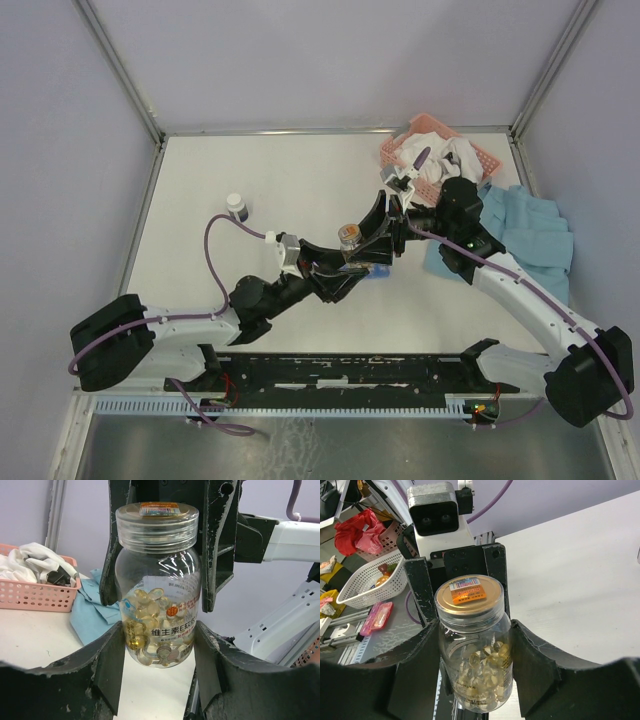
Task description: Sort the pills into containers
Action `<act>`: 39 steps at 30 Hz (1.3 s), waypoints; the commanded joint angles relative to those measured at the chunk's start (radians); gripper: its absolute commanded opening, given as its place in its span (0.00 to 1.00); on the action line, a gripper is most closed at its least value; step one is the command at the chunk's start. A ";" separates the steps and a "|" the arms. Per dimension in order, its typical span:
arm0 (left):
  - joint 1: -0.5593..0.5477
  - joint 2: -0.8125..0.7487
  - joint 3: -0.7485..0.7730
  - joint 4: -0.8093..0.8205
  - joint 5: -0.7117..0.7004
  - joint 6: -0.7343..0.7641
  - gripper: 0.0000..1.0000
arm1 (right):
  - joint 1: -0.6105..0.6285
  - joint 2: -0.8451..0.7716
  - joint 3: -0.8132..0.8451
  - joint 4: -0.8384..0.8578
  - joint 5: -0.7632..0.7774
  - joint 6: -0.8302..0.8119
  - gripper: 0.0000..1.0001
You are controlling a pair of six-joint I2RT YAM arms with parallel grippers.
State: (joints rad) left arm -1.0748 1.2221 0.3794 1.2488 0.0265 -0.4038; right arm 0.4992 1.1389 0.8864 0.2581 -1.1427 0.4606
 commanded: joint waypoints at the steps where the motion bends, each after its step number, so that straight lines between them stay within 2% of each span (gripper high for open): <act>1: -0.002 -0.001 0.038 0.066 -0.001 -0.027 0.22 | 0.011 -0.001 0.047 0.022 -0.014 -0.018 0.41; 4: -0.003 -0.001 0.036 0.090 -0.003 -0.042 0.18 | 0.012 -0.002 0.047 0.015 -0.009 -0.022 0.63; 6: -0.002 -0.001 0.034 0.113 -0.005 -0.051 0.17 | 0.012 -0.004 0.044 0.016 -0.004 -0.021 0.74; 9: -0.002 -0.001 0.034 0.142 -0.005 -0.061 0.15 | 0.012 -0.003 0.040 0.016 0.007 -0.020 0.80; 13: -0.003 0.001 0.029 0.161 -0.016 -0.071 0.15 | 0.014 -0.005 0.022 0.063 0.019 0.012 0.81; 18: -0.002 0.013 0.030 0.175 -0.013 -0.087 0.15 | 0.013 -0.006 -0.013 0.166 0.043 0.078 0.77; 20: -0.002 0.021 0.033 0.174 -0.008 -0.089 0.15 | 0.015 -0.005 -0.022 0.196 0.043 0.095 0.67; 22: -0.002 0.024 0.034 0.168 -0.007 -0.090 0.17 | 0.016 -0.006 -0.022 0.200 0.040 0.095 0.50; 23: -0.002 0.023 0.033 0.164 -0.007 -0.088 0.21 | 0.016 -0.006 -0.020 0.200 0.037 0.093 0.44; 27: -0.002 -0.026 0.013 0.085 0.010 -0.048 0.57 | 0.016 -0.011 -0.001 0.128 0.024 0.037 0.32; 28: -0.002 -0.049 0.002 0.052 0.027 -0.020 0.62 | 0.016 -0.011 0.009 0.091 0.023 0.008 0.31; 31: -0.002 -0.152 -0.034 -0.136 0.100 0.086 0.68 | 0.015 -0.010 0.050 -0.060 0.021 -0.106 0.28; 34: -0.002 -0.268 -0.136 -0.180 0.106 0.112 0.77 | 0.016 0.002 0.105 -0.260 -0.002 -0.281 0.26; 36: -0.003 -0.374 -0.175 -0.217 0.064 0.114 0.86 | 0.018 0.012 0.145 -0.426 -0.023 -0.448 0.25; 39: 0.000 -0.535 -0.140 -0.378 -0.027 0.141 0.94 | 0.021 0.032 0.172 -0.543 -0.026 -0.589 0.25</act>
State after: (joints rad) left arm -1.0740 0.8421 0.2066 1.0241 0.0792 -0.3500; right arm 0.5167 1.1561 0.9802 -0.0364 -1.1362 0.1692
